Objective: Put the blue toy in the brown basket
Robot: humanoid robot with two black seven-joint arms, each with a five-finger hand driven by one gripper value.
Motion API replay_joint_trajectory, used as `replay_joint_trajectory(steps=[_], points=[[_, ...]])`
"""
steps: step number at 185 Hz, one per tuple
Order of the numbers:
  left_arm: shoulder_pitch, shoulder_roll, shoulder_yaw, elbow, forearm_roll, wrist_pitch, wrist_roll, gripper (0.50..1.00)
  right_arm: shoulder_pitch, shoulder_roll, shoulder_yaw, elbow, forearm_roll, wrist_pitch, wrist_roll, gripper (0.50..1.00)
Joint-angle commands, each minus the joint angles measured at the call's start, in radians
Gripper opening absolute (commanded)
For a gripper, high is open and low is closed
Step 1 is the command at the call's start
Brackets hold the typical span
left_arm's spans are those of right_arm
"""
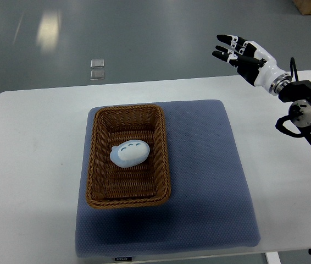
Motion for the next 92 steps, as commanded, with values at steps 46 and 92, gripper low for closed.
replay_joint_trajectory(steps=[46,92], points=[[-0.001,0.0,0.0,0.0,0.0,0.0,0.0,1.0,-0.122,0.054,0.05,-0.083,0.251,0.014,0.077,0.909],[0.001,0.0,0.0,0.0,0.0,0.0,0.0,1.0,-0.159,0.086,0.05,-0.159,0.42,0.103,0.081,0.909]])
